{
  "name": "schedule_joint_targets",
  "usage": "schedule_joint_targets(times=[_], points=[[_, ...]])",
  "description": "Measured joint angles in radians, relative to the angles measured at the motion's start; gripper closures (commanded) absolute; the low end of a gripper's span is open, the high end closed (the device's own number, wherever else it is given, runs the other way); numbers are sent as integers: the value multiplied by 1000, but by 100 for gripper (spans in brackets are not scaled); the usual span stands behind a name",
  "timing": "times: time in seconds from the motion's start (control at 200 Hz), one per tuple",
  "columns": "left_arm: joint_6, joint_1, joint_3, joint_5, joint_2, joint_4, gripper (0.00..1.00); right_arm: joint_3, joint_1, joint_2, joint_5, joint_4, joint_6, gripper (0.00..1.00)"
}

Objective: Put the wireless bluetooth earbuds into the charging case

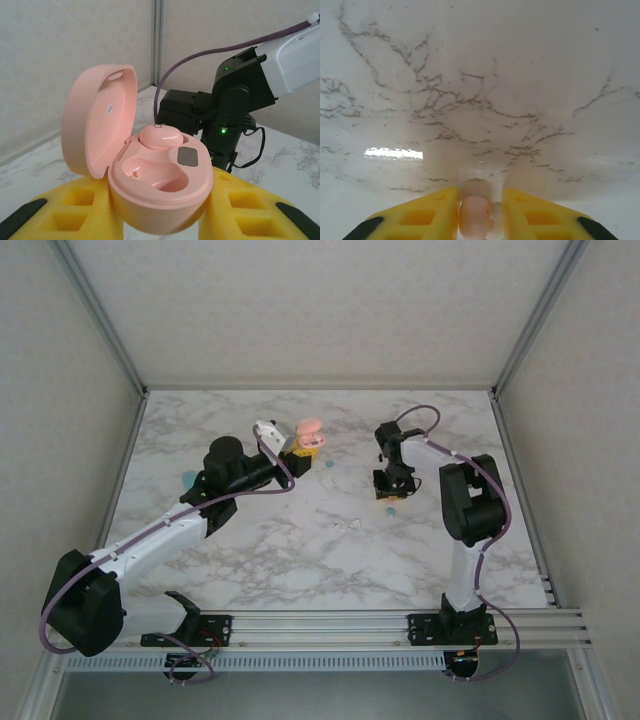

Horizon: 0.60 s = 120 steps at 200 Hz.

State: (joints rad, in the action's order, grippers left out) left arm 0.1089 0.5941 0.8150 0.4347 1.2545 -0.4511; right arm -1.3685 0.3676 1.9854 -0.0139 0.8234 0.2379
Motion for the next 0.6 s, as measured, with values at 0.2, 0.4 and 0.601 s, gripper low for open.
schedule_joint_targets(times=[0.2,0.4,0.601], points=[[0,0,-3,-2,-10,3,86,-36,13,26,-31,34,-29,74],[0,0,-6,-3,-11,7,86,-50,21,36,-43,46,-45,75],[0,0,-6,-3,-11,7,86,-51,23,37,-46,50,-40,74]])
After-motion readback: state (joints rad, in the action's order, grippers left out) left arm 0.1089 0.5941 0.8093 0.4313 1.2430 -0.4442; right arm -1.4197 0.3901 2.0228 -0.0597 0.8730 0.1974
